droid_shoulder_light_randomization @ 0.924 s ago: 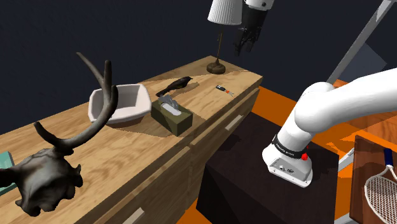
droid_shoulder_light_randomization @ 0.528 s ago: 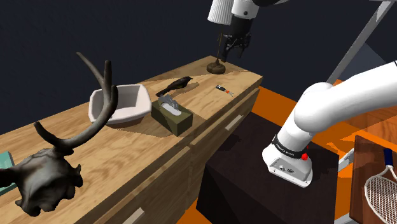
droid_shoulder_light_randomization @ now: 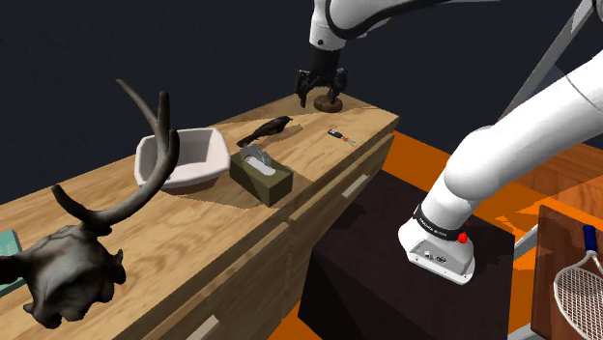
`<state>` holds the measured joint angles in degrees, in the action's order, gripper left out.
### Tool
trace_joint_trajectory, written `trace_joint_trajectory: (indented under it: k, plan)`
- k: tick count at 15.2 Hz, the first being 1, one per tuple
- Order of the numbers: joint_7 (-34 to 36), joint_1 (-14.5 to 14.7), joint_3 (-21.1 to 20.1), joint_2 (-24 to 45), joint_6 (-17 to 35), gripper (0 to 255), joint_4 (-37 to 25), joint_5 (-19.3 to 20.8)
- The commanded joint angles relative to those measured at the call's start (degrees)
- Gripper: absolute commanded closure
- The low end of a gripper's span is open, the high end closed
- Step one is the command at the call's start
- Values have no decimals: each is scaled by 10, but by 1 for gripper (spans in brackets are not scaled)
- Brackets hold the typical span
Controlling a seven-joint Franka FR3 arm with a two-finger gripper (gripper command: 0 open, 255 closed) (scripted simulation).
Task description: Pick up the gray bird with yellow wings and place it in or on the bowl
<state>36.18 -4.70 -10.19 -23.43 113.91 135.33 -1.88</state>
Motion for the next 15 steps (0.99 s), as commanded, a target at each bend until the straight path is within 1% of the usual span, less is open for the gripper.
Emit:
trace_joint_trajectory:
  k: [1, 5, 8, 11, 15]
  plan:
    - [62, -10, -19, 53, 25, 0, -24, 5]
    - [178, -25, -44, 151, 56, 0, -80, 28]
    - [262, -30, -52, 226, 70, 0, -130, 52]
    - [341, -30, -49, 300, 77, 0, -186, 76]
    - [435, -21, -33, 395, 76, 0, -269, 100]
